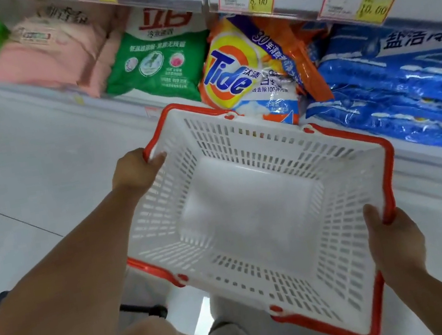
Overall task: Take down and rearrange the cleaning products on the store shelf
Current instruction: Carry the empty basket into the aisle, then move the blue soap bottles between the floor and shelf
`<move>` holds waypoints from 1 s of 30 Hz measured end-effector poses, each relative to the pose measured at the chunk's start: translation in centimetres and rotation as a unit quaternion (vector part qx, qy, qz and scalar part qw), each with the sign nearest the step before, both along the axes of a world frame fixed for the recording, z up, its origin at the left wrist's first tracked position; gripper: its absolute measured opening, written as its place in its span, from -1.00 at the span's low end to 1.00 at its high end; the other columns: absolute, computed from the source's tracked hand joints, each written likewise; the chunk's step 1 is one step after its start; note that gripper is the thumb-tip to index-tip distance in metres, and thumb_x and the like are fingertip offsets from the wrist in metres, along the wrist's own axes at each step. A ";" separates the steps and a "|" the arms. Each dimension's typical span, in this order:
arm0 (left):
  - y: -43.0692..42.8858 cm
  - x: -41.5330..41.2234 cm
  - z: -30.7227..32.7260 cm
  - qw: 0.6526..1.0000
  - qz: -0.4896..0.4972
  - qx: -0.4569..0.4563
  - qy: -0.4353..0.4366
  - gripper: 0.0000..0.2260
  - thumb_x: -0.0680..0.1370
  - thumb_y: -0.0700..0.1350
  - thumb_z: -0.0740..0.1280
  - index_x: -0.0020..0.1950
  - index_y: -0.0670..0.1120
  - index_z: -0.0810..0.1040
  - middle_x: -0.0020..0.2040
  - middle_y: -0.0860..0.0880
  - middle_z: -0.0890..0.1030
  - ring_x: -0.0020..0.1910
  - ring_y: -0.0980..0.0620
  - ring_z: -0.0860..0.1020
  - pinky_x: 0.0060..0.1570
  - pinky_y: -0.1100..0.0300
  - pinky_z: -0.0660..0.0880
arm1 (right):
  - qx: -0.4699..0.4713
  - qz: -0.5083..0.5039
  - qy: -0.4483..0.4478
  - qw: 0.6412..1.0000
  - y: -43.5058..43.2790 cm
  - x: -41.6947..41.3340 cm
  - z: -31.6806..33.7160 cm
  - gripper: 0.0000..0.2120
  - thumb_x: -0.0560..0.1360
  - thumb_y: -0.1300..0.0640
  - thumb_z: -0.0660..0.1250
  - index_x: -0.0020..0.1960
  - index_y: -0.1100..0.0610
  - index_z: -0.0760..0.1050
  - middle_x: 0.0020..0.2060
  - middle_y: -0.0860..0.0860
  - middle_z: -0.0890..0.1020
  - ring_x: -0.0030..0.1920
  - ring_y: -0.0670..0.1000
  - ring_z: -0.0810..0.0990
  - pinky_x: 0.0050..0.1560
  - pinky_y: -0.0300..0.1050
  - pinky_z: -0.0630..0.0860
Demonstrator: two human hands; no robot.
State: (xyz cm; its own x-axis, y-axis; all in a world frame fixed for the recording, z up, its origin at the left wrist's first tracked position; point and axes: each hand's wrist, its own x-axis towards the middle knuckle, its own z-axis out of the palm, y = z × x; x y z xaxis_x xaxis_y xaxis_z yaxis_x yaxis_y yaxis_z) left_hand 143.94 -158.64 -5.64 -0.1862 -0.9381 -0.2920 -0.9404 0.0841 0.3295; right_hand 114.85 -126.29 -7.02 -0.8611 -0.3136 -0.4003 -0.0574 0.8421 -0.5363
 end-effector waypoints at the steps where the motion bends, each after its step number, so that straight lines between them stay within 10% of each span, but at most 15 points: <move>1: 0.0 0.0 -0.1 1.000 0.001 0.000 -0.003 -0.66 0.60 0.17 0.26 -0.10 -0.10 0.48 -0.15 -0.09 0.53 -0.10 -0.11 0.49 -0.10 0.13 0.36 | -0.003 0.002 -0.001 1.000 0.0 0.0 -0.1 -0.64 0.60 -0.12 0.20 -0.04 0.18 0.50 -0.16 0.16 0.63 -0.08 0.27 0.59 0.03 0.18 0.54; 9: -0.8 -0.4 0.7 0.992 0.032 0.091 -0.083 -0.42 0.53 0.25 0.31 0.29 -0.21 0.46 0.15 -0.25 0.56 0.15 -0.28 0.50 0.15 -0.02 0.45 | 0.008 0.030 -0.072 0.997 -0.5 -0.5 1.1 -0.65 0.63 -0.12 0.18 0.08 0.17 0.48 -0.11 0.08 0.63 -0.16 0.09 0.60 -0.14 -0.04 0.51; 12: 0.1 -3.0 3.6 0.989 0.001 -0.031 -0.144 -0.30 0.48 0.20 0.41 0.46 -0.17 0.31 0.27 -0.35 0.42 0.27 -0.37 0.38 0.22 -0.22 0.41 | 0.021 0.050 -0.099 0.994 -0.1 -1.6 3.0 -0.54 0.59 -0.26 0.15 0.23 0.11 0.39 -0.01 0.06 0.62 -0.04 0.11 0.63 -0.04 -0.03 0.53; 21: 15.1 -24.9 15.8 0.850 -0.462 -0.141 0.209 -0.59 0.52 0.09 0.25 0.32 -0.02 0.53 0.18 -0.03 0.56 0.15 -0.01 0.51 0.11 0.18 0.42 | -0.201 -0.013 0.123 0.972 3.5 -11.8 13.8 -0.71 0.63 -0.01 0.22 0.31 0.06 0.42 -0.14 -0.04 0.59 -0.14 -0.05 0.56 -0.11 -0.13 0.38; 25: 20.1 -35.4 19.3 0.813 -0.489 -0.120 0.291 -0.61 0.54 -0.02 0.33 0.36 -0.05 0.51 0.24 -0.02 0.53 0.20 0.01 0.48 0.21 0.16 0.42 | -0.306 -0.055 0.210 0.927 6.2 -17.5 18.7 -0.82 0.62 0.13 0.24 0.21 0.05 0.46 -0.11 -0.06 0.57 -0.11 -0.22 0.54 -0.17 -0.45 0.37; 30: 23.7 -44.3 21.1 0.801 -0.474 -0.111 0.348 -0.54 0.54 -0.07 0.38 0.43 -0.03 0.42 0.28 0.00 0.51 0.20 0.05 0.51 0.21 0.06 0.46 | -0.362 -0.078 0.283 0.885 8.7 -25.2 24.0 -0.76 0.60 0.16 0.29 0.26 0.08 0.41 -0.04 0.01 0.50 -0.04 -0.16 0.54 -0.13 -0.34 0.46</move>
